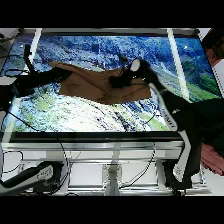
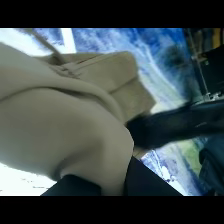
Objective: Fold the clothes and pants, and hang the long-sleeved shirts on hangers.
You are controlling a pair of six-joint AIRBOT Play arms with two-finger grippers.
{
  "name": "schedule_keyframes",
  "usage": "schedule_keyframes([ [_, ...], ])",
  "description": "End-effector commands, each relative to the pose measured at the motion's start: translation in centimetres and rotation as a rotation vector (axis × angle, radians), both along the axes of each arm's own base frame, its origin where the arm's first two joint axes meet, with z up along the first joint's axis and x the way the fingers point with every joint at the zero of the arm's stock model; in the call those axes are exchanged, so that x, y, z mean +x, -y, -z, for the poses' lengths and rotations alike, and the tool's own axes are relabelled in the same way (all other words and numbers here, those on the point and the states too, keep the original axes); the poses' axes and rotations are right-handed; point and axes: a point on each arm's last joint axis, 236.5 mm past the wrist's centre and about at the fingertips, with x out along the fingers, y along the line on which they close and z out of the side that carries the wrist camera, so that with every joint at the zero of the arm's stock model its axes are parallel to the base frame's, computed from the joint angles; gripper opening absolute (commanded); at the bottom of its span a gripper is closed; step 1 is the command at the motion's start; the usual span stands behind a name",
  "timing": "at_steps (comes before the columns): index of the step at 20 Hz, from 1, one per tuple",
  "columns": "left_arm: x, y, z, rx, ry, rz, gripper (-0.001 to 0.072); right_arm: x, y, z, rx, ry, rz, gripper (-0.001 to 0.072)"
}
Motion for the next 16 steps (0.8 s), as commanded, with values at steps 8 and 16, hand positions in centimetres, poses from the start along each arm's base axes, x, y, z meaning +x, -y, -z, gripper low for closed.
schedule_keyframes([
  [8, 0.0, 4.6, -1.6, 0.021, 0.071, 0.018, 0.0041, -8.5, -13.5, 2.5, 0.276, -0.210, -0.073, 0.0009],
  [16, -2.5, 16.4, 0.1, 0.053, 0.111, 0.135, 0.0039, -2.2, 7.0, -5.4, -0.062, -0.071, -0.074, 0.0011],
])
